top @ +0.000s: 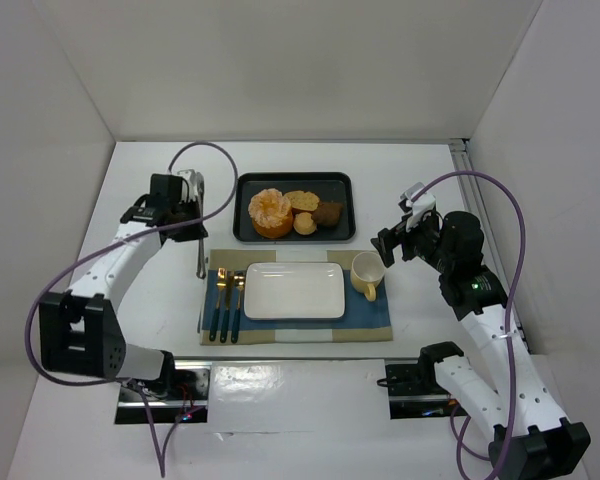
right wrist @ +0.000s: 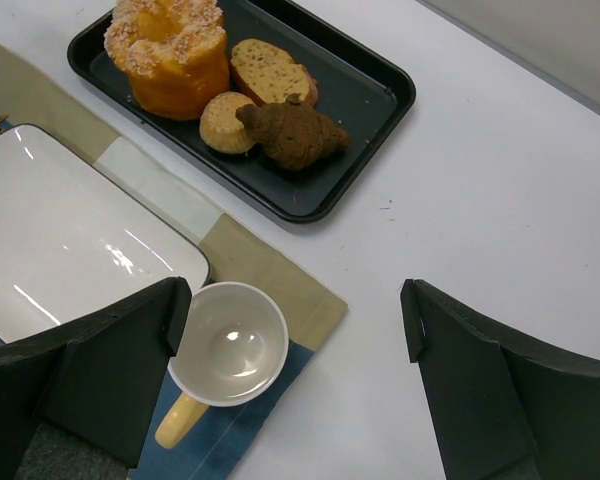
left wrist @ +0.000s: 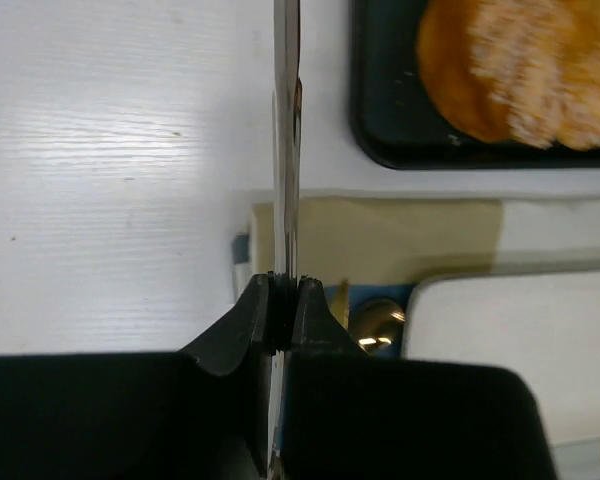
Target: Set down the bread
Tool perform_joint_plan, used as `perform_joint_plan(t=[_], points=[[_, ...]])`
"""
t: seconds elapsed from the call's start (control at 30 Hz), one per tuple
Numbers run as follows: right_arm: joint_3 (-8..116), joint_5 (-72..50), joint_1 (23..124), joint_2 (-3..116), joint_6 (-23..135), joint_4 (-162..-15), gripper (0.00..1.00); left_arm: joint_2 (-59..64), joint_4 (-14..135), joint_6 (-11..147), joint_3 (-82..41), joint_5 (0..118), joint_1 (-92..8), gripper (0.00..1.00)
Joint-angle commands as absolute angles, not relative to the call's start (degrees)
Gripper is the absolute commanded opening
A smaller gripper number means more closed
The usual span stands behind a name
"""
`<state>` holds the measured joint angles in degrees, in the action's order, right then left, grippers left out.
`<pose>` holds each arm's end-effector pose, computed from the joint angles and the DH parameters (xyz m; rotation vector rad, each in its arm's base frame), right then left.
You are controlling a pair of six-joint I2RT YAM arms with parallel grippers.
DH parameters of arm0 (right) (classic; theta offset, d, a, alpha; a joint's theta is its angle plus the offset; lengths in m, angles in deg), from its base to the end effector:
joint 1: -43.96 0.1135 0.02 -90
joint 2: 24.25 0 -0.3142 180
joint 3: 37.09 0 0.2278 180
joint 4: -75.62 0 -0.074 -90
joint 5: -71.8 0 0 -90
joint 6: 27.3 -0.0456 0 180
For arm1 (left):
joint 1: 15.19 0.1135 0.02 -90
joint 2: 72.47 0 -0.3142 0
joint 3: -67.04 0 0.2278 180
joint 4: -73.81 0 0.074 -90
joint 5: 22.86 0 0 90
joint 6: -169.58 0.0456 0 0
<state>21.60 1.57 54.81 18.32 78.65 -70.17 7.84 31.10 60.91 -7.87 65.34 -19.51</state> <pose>0.1136 0.0375 0.3530 -0.6601 1.7557 0.2639 0.2729 -0.0220 0.3128 -0.2881 2.4048 -0.2220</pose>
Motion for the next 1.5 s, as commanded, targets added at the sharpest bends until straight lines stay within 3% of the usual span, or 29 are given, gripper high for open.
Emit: perform_joint_plan(t=[0.0, 0.07, 0.1, 0.23, 0.43, 0.93, 1.47], points=[[22.66, 2.02, 54.77, 17.50, 78.61, -70.21, 1.00, 3.65, 27.97, 60.16, -7.82, 60.65, -23.96, 0.00], [22.66, 2.02, 54.77, 17.50, 78.61, -70.21, 1.00, 1.71, 25.33, 60.16, -9.92, 58.62, -26.61, 0.09], [22.66, 2.02, 54.77, 17.50, 78.61, -70.21, 1.00, 0.66, 24.02, 60.16, -11.15, 57.49, -29.32, 0.20], [22.66, 2.02, 54.77, 17.50, 78.61, -70.21, 1.00, -0.92, 22.95, 59.63, -13.61, 55.28, -34.78, 0.46], [22.66, 2.02, 54.77, 17.50, 78.61, -70.21, 1.00, -1.46, 22.42, 57.27, -15.72, 54.66, -42.34, 0.63], [22.66, 2.02, 54.77, 17.50, 79.14, -70.21, 1.00, 11.37, 20.76, 56.73, -22.93, 65.02, -54.39, 0.66], [22.13, 2.02, 54.77, 17.50, 79.14, -70.21, 1.00, 18.41, 20.84, 57.26, -28.73, 72.15, -55.62, 0.66]])
